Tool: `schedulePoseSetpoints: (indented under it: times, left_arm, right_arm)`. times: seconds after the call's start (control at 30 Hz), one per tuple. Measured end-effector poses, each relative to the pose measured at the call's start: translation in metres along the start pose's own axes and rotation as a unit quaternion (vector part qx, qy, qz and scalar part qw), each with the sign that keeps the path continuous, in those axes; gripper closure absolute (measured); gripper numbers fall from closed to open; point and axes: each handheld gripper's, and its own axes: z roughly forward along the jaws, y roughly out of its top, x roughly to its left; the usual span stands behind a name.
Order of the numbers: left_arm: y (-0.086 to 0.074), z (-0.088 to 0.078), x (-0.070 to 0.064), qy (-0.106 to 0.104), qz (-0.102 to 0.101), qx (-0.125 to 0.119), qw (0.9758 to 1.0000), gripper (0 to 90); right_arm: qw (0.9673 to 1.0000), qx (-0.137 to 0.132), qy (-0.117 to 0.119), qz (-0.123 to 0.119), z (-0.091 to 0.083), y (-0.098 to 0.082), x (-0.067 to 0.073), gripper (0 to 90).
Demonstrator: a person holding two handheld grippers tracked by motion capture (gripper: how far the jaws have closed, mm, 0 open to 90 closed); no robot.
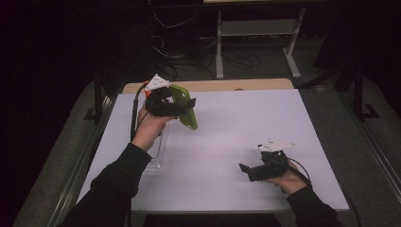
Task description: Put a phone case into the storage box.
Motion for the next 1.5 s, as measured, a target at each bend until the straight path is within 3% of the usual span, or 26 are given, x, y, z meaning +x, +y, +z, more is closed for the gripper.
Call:
schedulePoseSetpoints:
  times: [0.2,0.4,0.67,0.9,0.97,1.27,1.4,1.5]
  left_arm:
    - [0.009,-0.006,0.023,0.05,0.0,-0.002,0.9988,13.0]
    - [0.01,-0.006,0.047,0.109,-0.009,-0.002,0.994,13.0]
    - [0.006,0.0,0.071,0.177,-0.022,0.008,0.984,12.9]
    - [-0.004,0.008,0.087,0.232,-0.026,0.032,0.972,12.9]
    - [-0.009,0.013,0.093,0.249,-0.029,0.045,0.9671,12.9]
    - [-0.032,0.031,0.104,0.283,-0.054,0.064,0.9553,12.7]
    - [-0.039,0.039,0.105,0.292,-0.052,0.067,0.9526,12.6]
    - [-0.042,0.044,0.104,0.293,-0.048,0.069,0.9524,12.5]
  right_arm:
    - [1.0,0.006,-0.006,-0.002,-0.004,-0.009,-0.003,0.0]
    - [0.9999,0.007,-0.01,-0.004,-0.005,-0.011,-0.006,0.0]
    - [0.9999,0.01,-0.011,-0.001,-0.005,-0.011,-0.006,0.0]
    - [0.9998,0.013,-0.012,-0.004,-0.005,-0.012,-0.006,0.0]
    - [0.9998,0.013,-0.012,-0.004,-0.005,-0.012,-0.006,0.0]
    - [0.9999,0.011,-0.013,0.0,-0.005,-0.011,-0.005,0.0]
    - [0.9998,0.011,-0.014,-0.003,-0.005,-0.011,-0.005,0.0]
    - [0.9998,0.011,-0.014,-0.002,-0.005,-0.011,-0.005,0.0]
